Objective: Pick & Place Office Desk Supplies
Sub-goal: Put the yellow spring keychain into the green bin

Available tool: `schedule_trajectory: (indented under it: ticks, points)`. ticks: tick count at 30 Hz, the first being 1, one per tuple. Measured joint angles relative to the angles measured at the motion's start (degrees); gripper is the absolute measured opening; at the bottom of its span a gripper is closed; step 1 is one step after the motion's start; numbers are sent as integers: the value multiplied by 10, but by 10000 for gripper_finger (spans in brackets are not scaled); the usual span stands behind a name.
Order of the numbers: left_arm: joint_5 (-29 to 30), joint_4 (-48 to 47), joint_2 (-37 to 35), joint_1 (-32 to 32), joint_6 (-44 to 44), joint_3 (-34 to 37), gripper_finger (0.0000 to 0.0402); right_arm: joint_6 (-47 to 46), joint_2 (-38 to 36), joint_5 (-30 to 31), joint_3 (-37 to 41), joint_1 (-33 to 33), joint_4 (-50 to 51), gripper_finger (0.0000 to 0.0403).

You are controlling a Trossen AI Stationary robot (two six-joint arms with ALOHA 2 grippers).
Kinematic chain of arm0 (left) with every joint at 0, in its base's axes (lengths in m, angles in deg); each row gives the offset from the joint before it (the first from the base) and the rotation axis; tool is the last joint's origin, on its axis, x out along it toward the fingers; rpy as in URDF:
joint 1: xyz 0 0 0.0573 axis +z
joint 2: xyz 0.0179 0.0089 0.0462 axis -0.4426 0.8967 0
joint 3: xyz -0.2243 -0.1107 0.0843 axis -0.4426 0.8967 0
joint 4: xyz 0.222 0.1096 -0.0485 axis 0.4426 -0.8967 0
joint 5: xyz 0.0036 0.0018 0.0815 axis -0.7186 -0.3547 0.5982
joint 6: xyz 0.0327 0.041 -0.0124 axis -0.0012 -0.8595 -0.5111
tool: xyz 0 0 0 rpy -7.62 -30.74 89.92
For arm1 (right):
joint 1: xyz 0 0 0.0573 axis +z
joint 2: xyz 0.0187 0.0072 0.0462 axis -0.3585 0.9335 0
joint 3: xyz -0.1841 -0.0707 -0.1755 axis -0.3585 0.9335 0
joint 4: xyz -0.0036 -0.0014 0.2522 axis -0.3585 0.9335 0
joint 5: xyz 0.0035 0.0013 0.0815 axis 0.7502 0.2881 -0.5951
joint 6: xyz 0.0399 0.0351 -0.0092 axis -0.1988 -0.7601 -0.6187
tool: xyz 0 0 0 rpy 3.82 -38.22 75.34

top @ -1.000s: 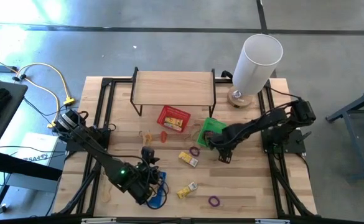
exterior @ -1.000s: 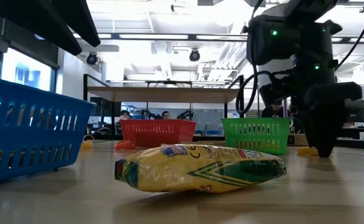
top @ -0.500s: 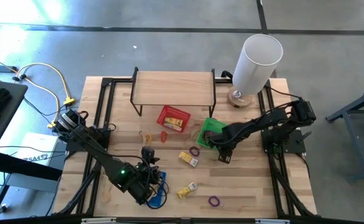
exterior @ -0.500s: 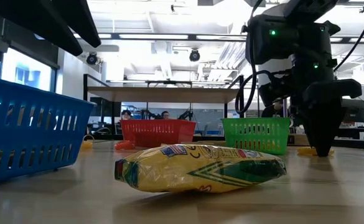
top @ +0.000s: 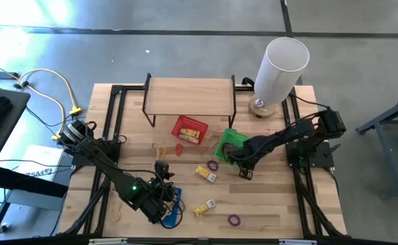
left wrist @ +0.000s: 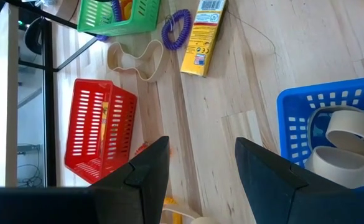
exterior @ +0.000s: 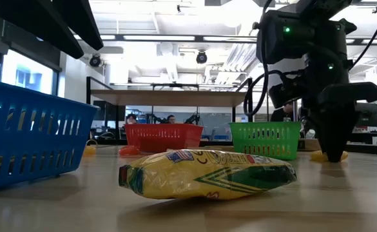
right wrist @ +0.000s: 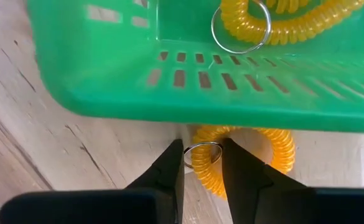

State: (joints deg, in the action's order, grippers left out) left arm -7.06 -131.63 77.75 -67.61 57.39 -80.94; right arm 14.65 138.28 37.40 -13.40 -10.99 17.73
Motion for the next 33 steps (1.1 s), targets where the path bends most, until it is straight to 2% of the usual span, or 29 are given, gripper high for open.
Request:
schedule_trajectory:
  ticks: [4, 8, 14, 21, 27, 33]
  points:
    - [0, 0, 0, 0, 0, 0, 174, -29, -18, 16, 0, 21, 5, 68]
    - [0, 0, 0, 0, -1, 0, 174, -56, -41, -15, -9, 49, 24, 66]
    - [-1, 2, 0, 0, -2, 0, 174, -106, -73, 0, -46, 90, 55, 64]
    - [-1, 4, 0, 0, -2, 0, 174, -60, -78, 87, -129, 129, 66, 63]
    - [-1, 15, 0, 0, -2, 0, 174, -11, -79, 194, -205, 120, 117, 63]
    - [-29, 16, 0, 0, 18, 0, 174, 50, -79, 204, -245, 75, 143, 63]
